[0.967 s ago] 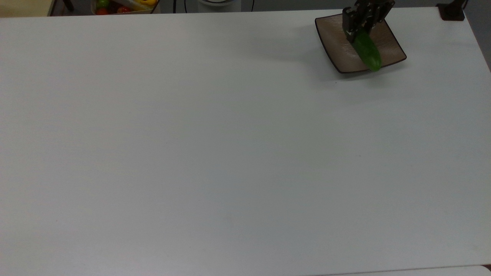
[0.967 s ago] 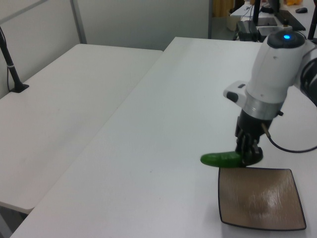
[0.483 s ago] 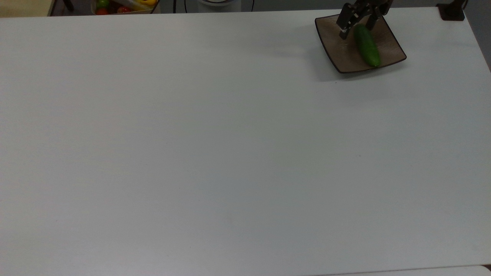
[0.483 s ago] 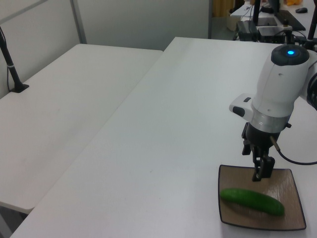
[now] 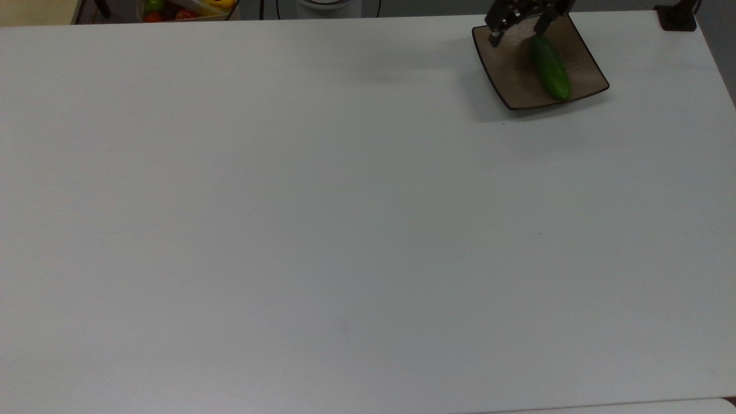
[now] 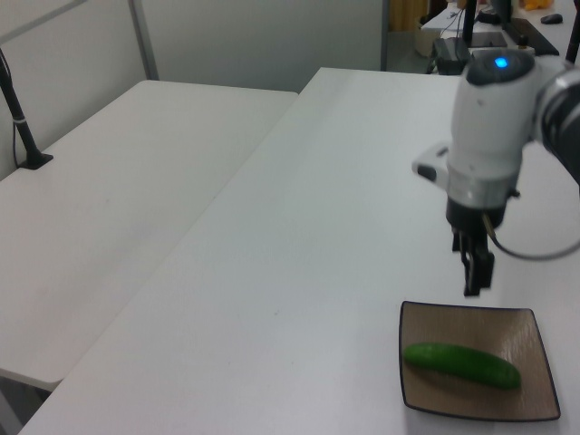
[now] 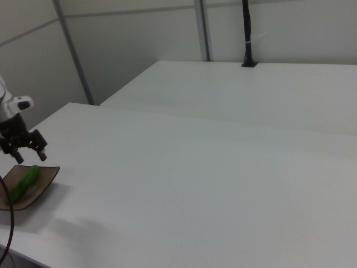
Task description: Cucumber placed on a ceramic plate
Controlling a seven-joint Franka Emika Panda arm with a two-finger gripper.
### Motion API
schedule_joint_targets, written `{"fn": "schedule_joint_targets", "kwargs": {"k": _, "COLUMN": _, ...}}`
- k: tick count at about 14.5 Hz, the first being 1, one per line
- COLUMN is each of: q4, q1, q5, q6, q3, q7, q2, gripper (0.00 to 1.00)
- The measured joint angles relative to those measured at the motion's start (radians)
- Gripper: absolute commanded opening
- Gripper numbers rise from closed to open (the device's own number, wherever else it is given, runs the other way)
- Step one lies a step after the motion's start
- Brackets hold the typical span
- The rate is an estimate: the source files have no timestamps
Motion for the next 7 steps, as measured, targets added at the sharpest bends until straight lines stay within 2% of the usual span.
{"fn": "schedule_joint_targets", "kwargs": {"k": 1, "q4": 0.009, "q1": -0.010, "q5": 0.005, "q6": -0.023, "q3": -0.026, "q7": 0.000, "q2": -0.015, "gripper": 1.00}}
{"fn": "schedule_joint_targets", "kwargs": {"k": 3, "q4": 0.030, "q1": -0.029, "q5": 0.008, "q6": -0.063, "q3": -0.130, "q7": -0.024, "q2": -0.056, "gripper": 1.00}}
{"fn": "schedule_joint_targets", "kwargs": {"k": 5, "q4": 0.071, "q1": -0.068, "q5": 0.016, "q6": -0.079, "q3": -0.244, "q7": -0.113, "q2": -0.080, "gripper": 1.00}}
{"fn": "schedule_joint_targets", "kwargs": {"k": 7, "q4": 0.113, "q1": -0.136, "q5": 0.027, "q6": -0.080, "q3": -0.296, "q7": -0.154, "q2": -0.086, "gripper": 1.00}}
